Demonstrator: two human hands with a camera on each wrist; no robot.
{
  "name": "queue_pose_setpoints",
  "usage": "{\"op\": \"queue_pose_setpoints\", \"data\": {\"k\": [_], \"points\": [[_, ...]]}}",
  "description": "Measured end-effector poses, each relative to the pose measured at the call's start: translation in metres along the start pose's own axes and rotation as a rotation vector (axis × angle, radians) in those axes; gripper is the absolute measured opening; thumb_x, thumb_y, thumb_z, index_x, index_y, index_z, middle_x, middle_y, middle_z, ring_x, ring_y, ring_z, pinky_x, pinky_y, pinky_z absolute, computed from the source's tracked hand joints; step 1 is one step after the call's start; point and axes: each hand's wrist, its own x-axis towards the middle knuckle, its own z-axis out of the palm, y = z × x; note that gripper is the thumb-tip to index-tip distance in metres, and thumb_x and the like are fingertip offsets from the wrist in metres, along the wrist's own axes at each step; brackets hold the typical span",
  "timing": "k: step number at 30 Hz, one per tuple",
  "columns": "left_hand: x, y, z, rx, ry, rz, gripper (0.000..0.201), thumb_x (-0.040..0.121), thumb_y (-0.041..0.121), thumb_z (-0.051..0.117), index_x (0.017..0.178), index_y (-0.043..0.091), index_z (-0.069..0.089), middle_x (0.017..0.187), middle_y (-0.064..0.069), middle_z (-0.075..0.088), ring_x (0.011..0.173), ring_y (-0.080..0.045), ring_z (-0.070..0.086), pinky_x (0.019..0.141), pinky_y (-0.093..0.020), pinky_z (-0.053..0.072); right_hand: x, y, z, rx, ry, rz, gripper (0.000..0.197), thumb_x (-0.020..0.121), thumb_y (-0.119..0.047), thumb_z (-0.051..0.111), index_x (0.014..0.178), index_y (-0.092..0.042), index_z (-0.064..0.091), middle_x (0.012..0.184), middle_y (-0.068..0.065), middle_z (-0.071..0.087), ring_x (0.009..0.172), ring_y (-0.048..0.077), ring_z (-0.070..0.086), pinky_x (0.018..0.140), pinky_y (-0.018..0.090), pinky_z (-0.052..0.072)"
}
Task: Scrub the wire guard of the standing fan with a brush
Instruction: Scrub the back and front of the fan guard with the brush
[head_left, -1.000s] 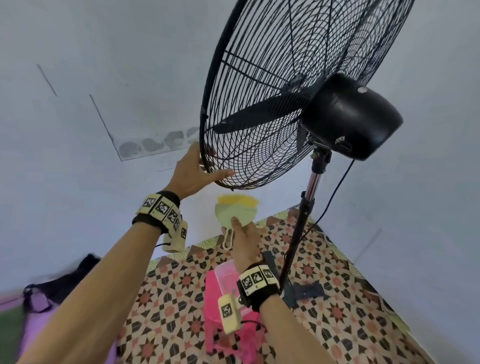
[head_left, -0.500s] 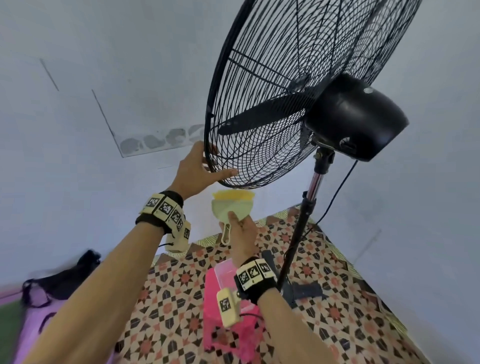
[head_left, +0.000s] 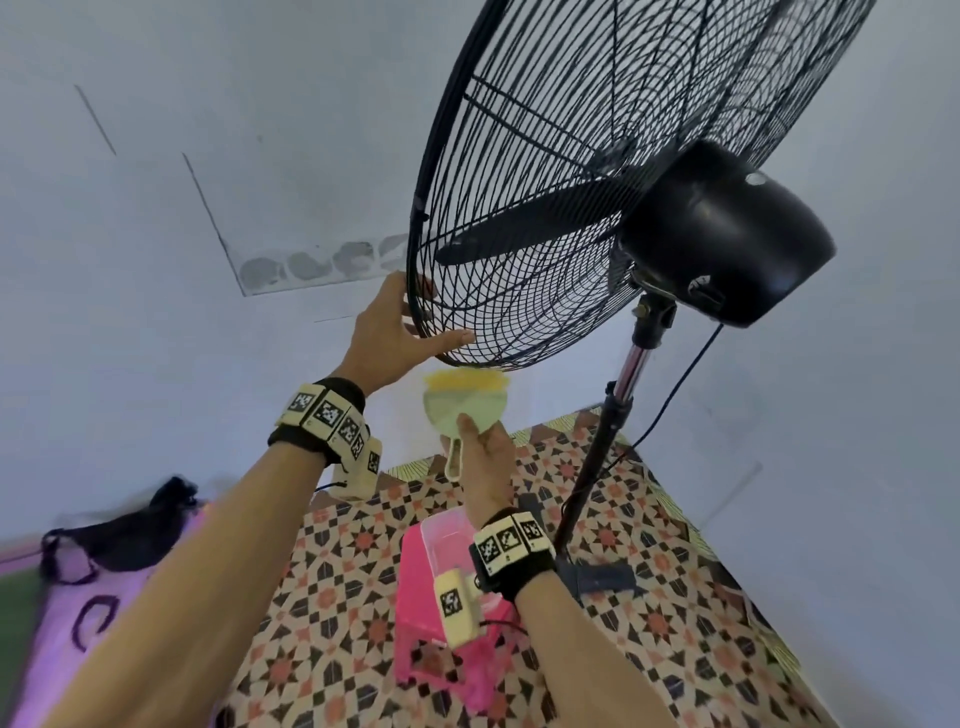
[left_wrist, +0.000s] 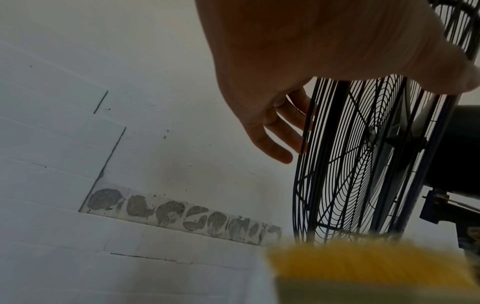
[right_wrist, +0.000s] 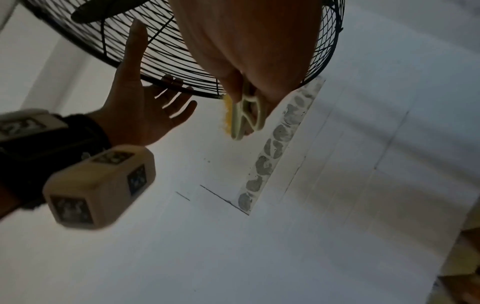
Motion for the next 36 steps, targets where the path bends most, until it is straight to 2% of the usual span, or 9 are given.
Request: {"op": "queue_pose_setpoints", "data": {"k": [5, 11, 15, 18, 22, 26, 29, 32, 36], "points": [[-0.002, 0.000, -0.001, 0.013, -0.001, -0.019, 0.090, 0.062, 0.081, 0.080, 0.128, 0.026, 0.052, 0.120, 0.015, 0.063, 0.107, -0.006, 0.065, 0.081, -0.022, 0.056, 0.016, 0.002, -0.026, 0.174, 0.305, 0.053, 0.004, 0.100, -0.026, 0.066, 0.104, -0.026, 0.064, 0.101, 0.006, 0.075, 0.087, 0.023, 0.076, 0.067, 0.033, 0.059], [-0.016, -0.001, 0.022, -0.054, 0.103, 0.014, 0.082, 0.074, 0.046, 0.092, 0.137, 0.017, 0.049, 0.128, 0.010, 0.059, 0.113, -0.002, 0.062, 0.095, -0.023, 0.053, 0.061, -0.014, -0.051, -0.027, 0.262, 0.275, 0.013, 0.098, -0.004, 0.049, 0.103, 0.004, 0.057, 0.067, 0.013, 0.064, 0.046, 0.018, 0.058, 0.043, 0.024, 0.046], [-0.015, -0.003, 0.034, -0.047, 0.164, -0.052, 0.087, 0.071, 0.054, 0.093, 0.139, 0.022, 0.049, 0.132, 0.012, 0.059, 0.119, -0.007, 0.060, 0.101, -0.036, 0.054, 0.084, -0.038, -0.042, 0.018, 0.159, 0.308, 0.018, 0.100, -0.002, 0.056, 0.118, -0.001, 0.056, 0.083, 0.012, 0.066, 0.051, 0.010, 0.064, 0.049, 0.024, 0.054], [-0.014, -0.006, 0.037, -0.042, 0.203, -0.088, 0.085, 0.070, 0.060, 0.091, 0.139, 0.029, 0.052, 0.134, 0.011, 0.061, 0.126, -0.009, 0.058, 0.108, -0.038, 0.050, 0.056, -0.047, -0.026, 0.142, -0.028, 0.341, 0.020, 0.095, 0.011, 0.058, 0.113, 0.002, 0.057, 0.092, 0.022, 0.066, 0.068, 0.027, 0.067, 0.060, 0.034, 0.060], [-0.014, -0.005, 0.042, -0.088, 0.198, -0.148, 0.082, 0.076, 0.047, 0.089, 0.144, 0.025, 0.050, 0.139, 0.015, 0.057, 0.128, 0.000, 0.056, 0.106, -0.025, 0.047, 0.022, -0.040, -0.034, 0.068, -0.350, 0.268, 0.028, 0.095, 0.005, 0.063, 0.121, -0.005, 0.064, 0.100, 0.013, 0.073, 0.071, 0.017, 0.070, 0.059, 0.026, 0.058], [-0.014, -0.002, 0.046, -0.122, 0.212, -0.200, 0.080, 0.076, 0.042, 0.092, 0.142, 0.022, 0.051, 0.139, 0.005, 0.062, 0.124, -0.009, 0.063, 0.099, -0.033, 0.057, 0.059, -0.026, -0.050, 0.005, -0.129, 0.261, 0.022, 0.090, 0.006, 0.058, 0.102, -0.009, 0.070, 0.086, 0.016, 0.069, 0.064, 0.022, 0.067, 0.056, 0.030, 0.054], [-0.018, 0.001, 0.047, -0.145, 0.212, -0.218, 0.079, 0.079, 0.034, 0.091, 0.145, 0.020, 0.049, 0.140, 0.004, 0.063, 0.125, -0.012, 0.063, 0.094, -0.019, 0.056, 0.088, -0.032, -0.055, -0.005, 0.011, 0.306, 0.017, 0.090, 0.006, 0.054, 0.091, -0.005, 0.067, 0.085, 0.021, 0.068, 0.069, 0.032, 0.067, 0.060, 0.037, 0.053], [-0.019, 0.003, 0.049, -0.155, 0.219, -0.241, 0.083, 0.080, 0.024, 0.090, 0.149, 0.021, 0.045, 0.142, 0.006, 0.061, 0.126, -0.009, 0.062, 0.095, -0.020, 0.056, 0.087, -0.043, -0.044, 0.117, -0.075, 0.381, 0.019, 0.093, 0.013, 0.055, 0.085, -0.002, 0.062, 0.082, 0.020, 0.064, 0.063, 0.031, 0.064, 0.057, 0.036, 0.057], [-0.015, 0.008, 0.048, -0.167, 0.216, -0.243, 0.090, 0.074, 0.026, 0.093, 0.150, 0.020, 0.044, 0.142, 0.007, 0.061, 0.125, -0.010, 0.063, 0.096, -0.023, 0.056, 0.052, -0.035, -0.049, 0.132, -0.369, 0.365, 0.024, 0.094, 0.003, 0.063, 0.115, -0.007, 0.068, 0.104, 0.013, 0.073, 0.085, 0.034, 0.070, 0.073, 0.041, 0.060]]}}
